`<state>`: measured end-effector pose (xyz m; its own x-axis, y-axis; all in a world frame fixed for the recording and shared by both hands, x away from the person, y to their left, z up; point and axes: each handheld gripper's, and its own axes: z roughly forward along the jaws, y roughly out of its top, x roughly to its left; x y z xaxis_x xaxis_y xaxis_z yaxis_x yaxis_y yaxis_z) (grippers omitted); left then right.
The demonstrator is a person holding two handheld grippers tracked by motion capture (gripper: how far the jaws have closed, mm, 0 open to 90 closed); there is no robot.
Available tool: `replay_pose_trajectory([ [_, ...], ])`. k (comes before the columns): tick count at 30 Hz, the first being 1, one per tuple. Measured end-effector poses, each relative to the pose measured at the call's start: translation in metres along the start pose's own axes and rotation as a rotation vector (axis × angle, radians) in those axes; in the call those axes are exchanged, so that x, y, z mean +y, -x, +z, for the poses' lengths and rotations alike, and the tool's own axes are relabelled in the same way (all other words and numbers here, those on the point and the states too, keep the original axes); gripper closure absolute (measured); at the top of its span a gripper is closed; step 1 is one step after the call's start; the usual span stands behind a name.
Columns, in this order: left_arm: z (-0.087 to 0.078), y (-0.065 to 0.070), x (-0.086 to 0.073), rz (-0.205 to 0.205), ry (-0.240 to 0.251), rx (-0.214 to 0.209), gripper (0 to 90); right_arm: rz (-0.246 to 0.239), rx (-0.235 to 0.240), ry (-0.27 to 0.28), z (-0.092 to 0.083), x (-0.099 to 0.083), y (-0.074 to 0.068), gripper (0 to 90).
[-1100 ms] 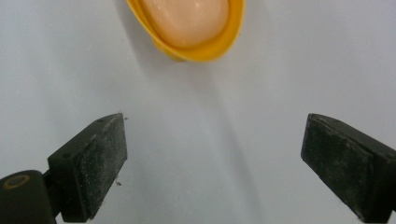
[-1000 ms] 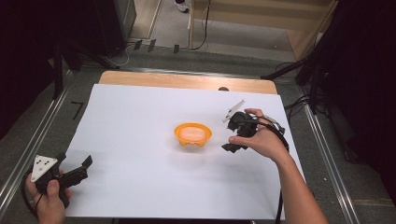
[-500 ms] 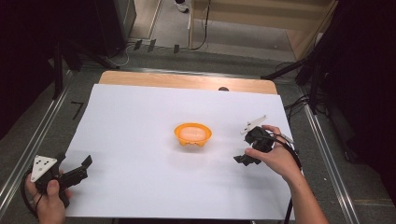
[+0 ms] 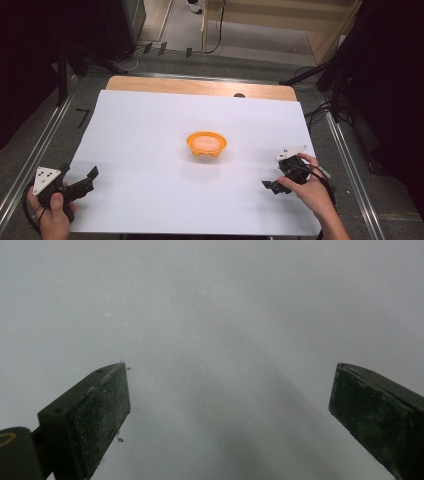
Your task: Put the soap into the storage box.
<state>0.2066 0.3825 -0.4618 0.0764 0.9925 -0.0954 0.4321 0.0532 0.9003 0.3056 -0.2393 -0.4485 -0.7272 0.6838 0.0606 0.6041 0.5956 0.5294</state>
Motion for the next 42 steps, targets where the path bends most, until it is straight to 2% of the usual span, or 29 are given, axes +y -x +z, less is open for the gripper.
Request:
replay_pose_trajectory([
  [2,0.000,0.000,0.000,0.000,0.001,0.001,7.2,0.011,-0.001,0.004,-0.001,-0.005,0.000,3.1],
  [3,0.000,0.000,0.000,0.000,0.001,0.003,7.2,0.031,-0.006,0.013,-0.002,-0.014,0.002,3.1],
  [6,0.000,0.001,0.000,0.000,0.003,0.009,7.2,0.070,-0.019,0.042,-0.006,-0.027,0.004,3.9],
  [10,0.000,0.001,0.000,-0.002,0.005,0.012,7.2,0.079,-0.020,0.070,-0.010,-0.040,0.006,3.9],
  [17,0.000,0.001,0.000,-0.001,0.006,0.016,7.2,0.084,-0.066,0.127,-0.018,-0.064,0.006,3.2],
  [24,-0.001,0.001,0.000,-0.003,0.008,0.016,7.2,0.155,-0.082,0.182,-0.022,-0.092,0.011,3.0],
  [30,-0.001,0.001,0.000,-0.001,0.007,0.016,7.2,0.179,-0.105,0.265,-0.030,-0.113,0.014,2.9],
  [38,-0.001,0.001,0.000,-0.003,0.008,0.015,7.2,0.220,-0.181,0.340,-0.036,-0.133,0.018,0.9],
  [40,-0.001,0.001,0.000,-0.003,0.007,0.015,7.2,0.240,-0.201,0.379,-0.038,-0.136,0.018,0.0],
  [42,0.000,0.001,0.000,0.001,0.006,0.015,7.2,0.231,-0.272,0.425,-0.041,-0.137,0.015,0.0],
])
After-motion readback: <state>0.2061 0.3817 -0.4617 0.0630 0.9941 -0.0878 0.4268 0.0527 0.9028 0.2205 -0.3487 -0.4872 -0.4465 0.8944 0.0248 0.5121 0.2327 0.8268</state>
